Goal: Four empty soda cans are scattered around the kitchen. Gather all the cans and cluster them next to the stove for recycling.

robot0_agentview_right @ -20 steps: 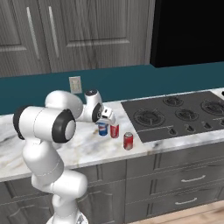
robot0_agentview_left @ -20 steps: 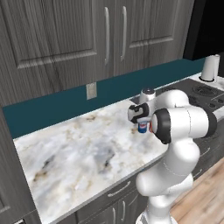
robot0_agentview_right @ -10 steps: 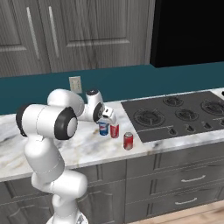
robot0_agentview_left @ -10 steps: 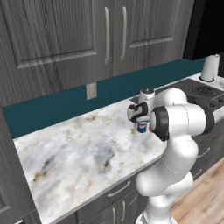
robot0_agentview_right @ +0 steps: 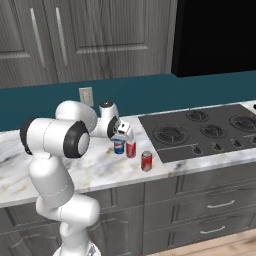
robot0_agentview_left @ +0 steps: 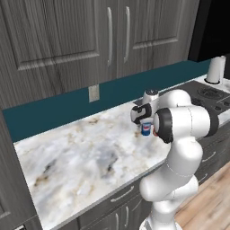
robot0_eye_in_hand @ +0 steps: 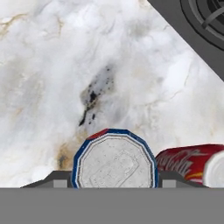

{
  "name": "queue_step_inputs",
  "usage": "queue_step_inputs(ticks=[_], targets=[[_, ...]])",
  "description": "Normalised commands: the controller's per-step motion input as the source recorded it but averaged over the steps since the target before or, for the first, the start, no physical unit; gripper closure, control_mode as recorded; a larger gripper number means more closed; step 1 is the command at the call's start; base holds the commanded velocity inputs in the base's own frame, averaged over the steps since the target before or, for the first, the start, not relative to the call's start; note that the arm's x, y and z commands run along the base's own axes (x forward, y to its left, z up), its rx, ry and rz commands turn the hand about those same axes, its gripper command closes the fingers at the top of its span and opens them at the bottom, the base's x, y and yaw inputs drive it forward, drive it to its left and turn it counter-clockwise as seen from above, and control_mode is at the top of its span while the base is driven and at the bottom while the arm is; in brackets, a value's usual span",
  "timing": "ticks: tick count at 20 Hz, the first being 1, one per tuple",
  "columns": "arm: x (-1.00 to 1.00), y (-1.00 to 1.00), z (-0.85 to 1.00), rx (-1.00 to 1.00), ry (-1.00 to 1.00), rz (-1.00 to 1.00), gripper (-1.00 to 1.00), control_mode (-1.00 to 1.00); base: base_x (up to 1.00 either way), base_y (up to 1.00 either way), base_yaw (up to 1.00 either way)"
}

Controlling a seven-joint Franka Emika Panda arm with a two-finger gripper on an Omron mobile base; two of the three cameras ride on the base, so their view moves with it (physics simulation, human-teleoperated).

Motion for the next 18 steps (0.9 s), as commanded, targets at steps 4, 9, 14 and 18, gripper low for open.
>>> queue_step_inputs(ticks=[4,9,14,18], targets=[[0.00,-0.08,-0.02,0.00,0.01,0.00,-1.00,-1.00,0.00,0.00,0.00],[0.00,-0.01,0.00,0.00,0.00,0.00,-1.00,-1.00,0.00,0.00,0.00],[-0.03,0.00,0.00,0.00,-0.01,0.00,-1.00,-1.00,0.00,0.00,0.00],[-0.01,0.00,0.03,0.00,-0.06,0.00,-1.00,-1.00,0.00,0.00,0.00]])
